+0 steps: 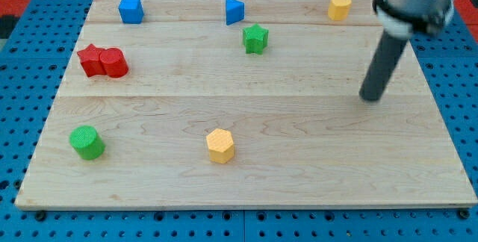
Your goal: Place the yellow blocks to the right of the blue triangle
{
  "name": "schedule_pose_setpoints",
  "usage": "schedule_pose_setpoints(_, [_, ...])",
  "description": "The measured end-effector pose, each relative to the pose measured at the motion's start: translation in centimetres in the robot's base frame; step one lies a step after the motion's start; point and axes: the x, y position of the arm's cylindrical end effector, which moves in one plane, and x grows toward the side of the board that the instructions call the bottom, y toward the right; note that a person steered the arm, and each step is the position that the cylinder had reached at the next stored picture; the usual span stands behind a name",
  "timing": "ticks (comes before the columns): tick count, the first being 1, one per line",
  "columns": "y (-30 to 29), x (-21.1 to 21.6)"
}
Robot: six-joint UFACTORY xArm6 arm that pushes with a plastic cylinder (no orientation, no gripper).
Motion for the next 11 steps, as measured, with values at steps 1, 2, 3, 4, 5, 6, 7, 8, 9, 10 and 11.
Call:
schedule_pose_setpoints(1, [-5.0,7.8])
schedule_pose_setpoints(2, [-12.1,11.4])
schedule_pose_setpoints(3, [-18.4,9.9])
schedule_pose_setpoints(4, [-20.4,6.1])
schedule_pose_setpoints(5, [-21.5,6.7])
schedule_pose_setpoints(6, [-24.3,7.2])
schedule_pose_setpoints(7, [-25.4,4.9])
schedule_pose_setpoints(8, [-23.4,3.9])
schedule_pose_setpoints(9, [-21.0,2.0])
schedule_pose_setpoints(10, [-19.0,-1.4])
schedule_pose_setpoints(11, [-17.3,-5.3])
